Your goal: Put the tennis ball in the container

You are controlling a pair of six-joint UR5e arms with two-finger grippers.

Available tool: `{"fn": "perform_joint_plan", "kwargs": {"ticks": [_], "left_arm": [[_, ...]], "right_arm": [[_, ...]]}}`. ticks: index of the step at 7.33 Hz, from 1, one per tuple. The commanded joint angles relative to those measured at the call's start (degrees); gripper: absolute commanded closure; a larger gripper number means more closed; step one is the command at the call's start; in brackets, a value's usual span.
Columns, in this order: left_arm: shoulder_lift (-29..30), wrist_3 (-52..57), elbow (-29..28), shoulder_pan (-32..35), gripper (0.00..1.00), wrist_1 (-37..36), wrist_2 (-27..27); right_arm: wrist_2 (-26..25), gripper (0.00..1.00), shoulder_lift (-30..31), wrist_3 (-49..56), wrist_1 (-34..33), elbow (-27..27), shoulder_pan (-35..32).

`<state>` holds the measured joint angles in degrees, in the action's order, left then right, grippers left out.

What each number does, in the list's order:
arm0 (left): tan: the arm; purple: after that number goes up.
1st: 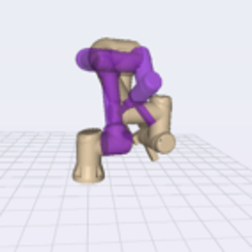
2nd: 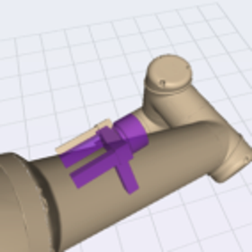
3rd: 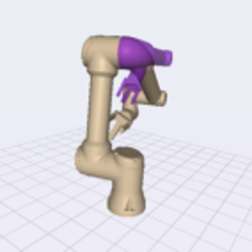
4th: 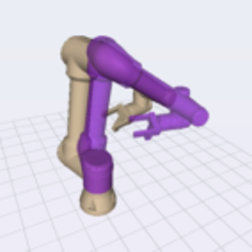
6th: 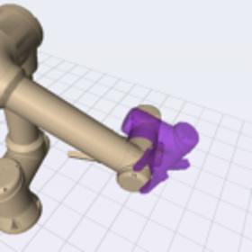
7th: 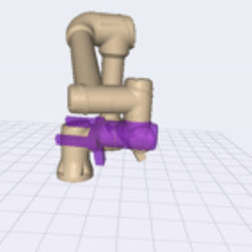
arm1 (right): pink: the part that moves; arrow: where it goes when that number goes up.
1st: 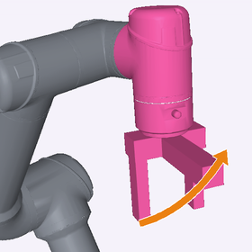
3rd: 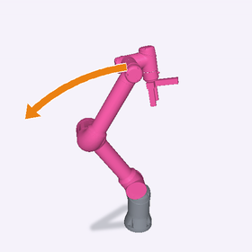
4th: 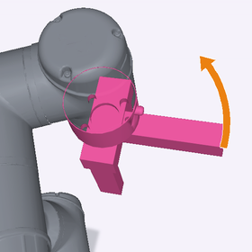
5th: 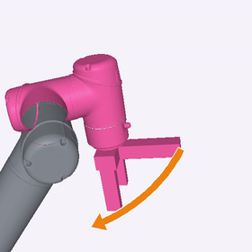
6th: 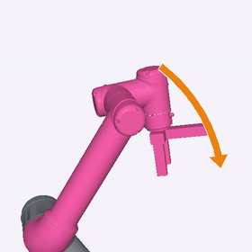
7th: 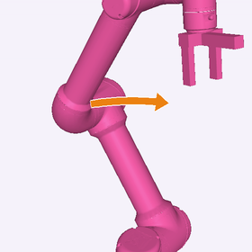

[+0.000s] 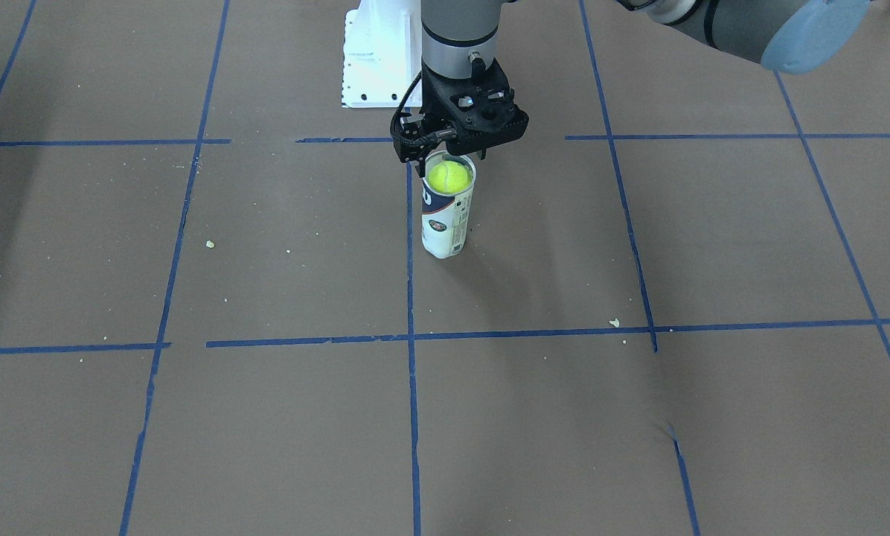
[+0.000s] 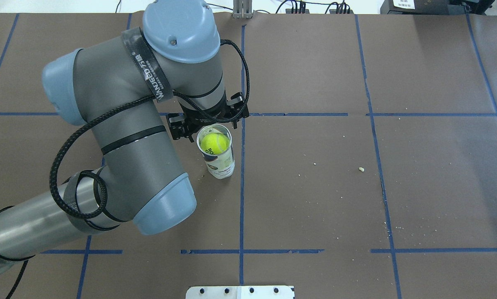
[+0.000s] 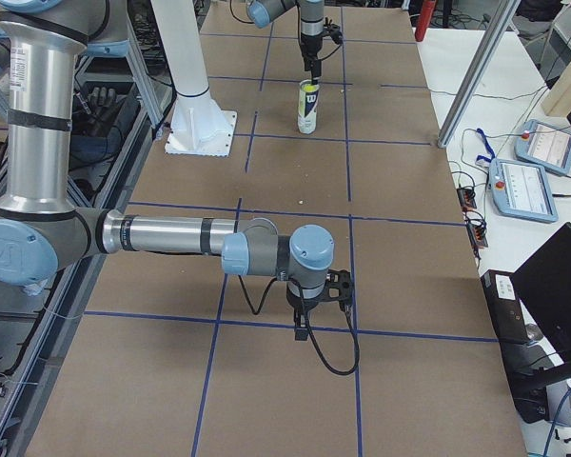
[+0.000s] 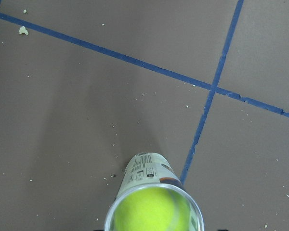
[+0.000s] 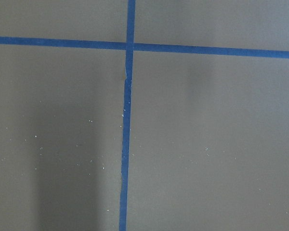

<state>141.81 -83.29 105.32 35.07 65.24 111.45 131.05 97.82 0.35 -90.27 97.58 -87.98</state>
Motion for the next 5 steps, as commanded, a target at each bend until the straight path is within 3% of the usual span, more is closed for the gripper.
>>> {"fn": "perform_joint_plan", "kwargs": {"ticks": [1,2,3,5], "left_arm": [[-5.0,5.1,5.7,0.4,0.00,0.2,0.0],[-10.5,11.9,11.2,1.0,0.00,0.3,0.1],[-13.3,19.2,12.7,4.6,0.00,0.8,0.3],[-25.2,34.1,11.9,15.2,0.00,11.8,4.0]], "right_arm": [[0.0,0.00,0.0,0.0,0.0,0.0,0.0],[0.0,0.00,0.0,0.0,0.0,0.0,0.0],[0.0,0.00,0.0,0.0,-0.1,0.1,0.0],[0.0,0.00,0.0,0.0,0.0,0.0,0.0]]}}
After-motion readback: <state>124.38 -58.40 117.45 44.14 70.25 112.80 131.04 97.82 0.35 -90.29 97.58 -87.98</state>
